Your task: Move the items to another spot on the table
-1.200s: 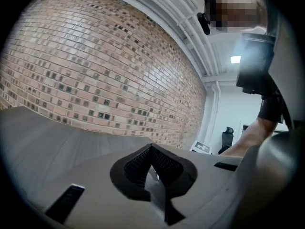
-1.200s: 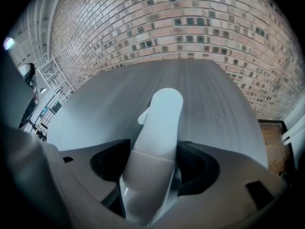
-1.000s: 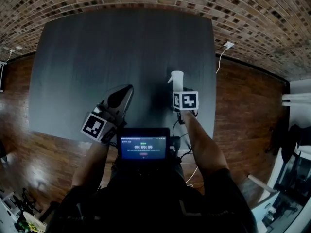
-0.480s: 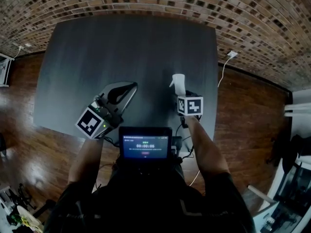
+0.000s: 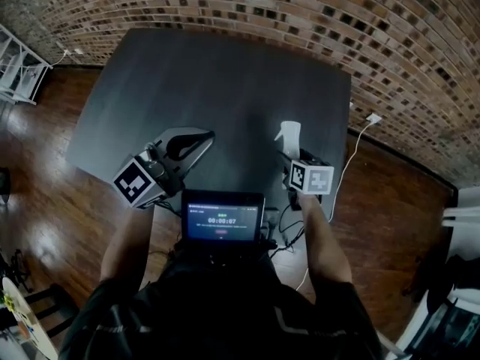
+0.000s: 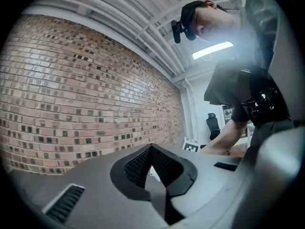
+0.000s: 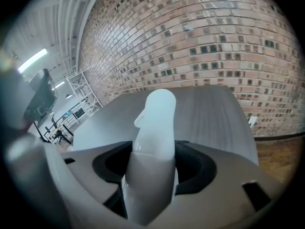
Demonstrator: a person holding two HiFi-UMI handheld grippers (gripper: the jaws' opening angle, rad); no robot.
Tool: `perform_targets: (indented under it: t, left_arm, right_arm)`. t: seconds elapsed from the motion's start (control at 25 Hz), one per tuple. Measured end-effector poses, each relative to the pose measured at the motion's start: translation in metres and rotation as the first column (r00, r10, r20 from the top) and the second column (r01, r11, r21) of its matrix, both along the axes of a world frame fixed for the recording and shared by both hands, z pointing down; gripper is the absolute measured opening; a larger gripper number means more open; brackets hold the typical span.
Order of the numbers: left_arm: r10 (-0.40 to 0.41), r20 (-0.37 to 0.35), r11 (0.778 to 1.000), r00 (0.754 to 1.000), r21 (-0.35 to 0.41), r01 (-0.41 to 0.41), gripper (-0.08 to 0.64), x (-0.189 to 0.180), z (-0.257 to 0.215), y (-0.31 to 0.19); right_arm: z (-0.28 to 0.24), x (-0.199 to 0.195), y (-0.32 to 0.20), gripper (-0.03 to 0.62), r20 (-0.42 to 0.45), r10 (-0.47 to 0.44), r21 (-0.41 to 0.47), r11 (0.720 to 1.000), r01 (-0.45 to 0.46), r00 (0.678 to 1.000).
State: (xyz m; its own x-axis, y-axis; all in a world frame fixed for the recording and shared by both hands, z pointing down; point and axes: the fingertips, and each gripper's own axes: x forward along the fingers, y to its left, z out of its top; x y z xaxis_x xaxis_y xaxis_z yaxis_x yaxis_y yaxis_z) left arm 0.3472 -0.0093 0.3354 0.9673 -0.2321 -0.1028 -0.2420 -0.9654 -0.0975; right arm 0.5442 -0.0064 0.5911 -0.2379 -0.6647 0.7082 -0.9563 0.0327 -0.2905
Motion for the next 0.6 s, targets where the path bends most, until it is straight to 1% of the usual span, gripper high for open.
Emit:
perform_targets:
  t: [0.16, 0.32, 0.44, 0.6]
  left_arm:
    - [-0.089, -0.001, 0.996, 0.996, 0.006, 0.089, -0.005, -0.022, 0.0, 0.013]
    - [-0.168, -0.011, 0.986, 0.986, -0.013, 0.168, -0.005, -0.04, -0.006, 0.018]
    - [-0.224, -0.028, 0.975, 0.974, -0.018, 0.223, -0.005, -0.061, -0.011, 0.025]
    - [-0.276, -0.042, 0.961, 0.96, 0.001, 0.276, -0.005, -0.109, -0.002, 0.033]
  right_arm:
    - [-0.009, -0.027, -0.004, 0.282, 0.014, -0.102, 0.03, 0.994, 0.102, 0.995]
    - [-0.024, -0.058, -0.007, 0.282, 0.063, -0.205, 0.036, 0.979, 0.203, 0.977]
    - [-0.031, -0.082, -0.008, 0.282, 0.044, -0.266, 0.056, 0.963, 0.263, 0.963]
    - [-0.031, -0.134, -0.018, 0.282, 0.029, -0.33, 0.091, 0.941, 0.326, 0.944]
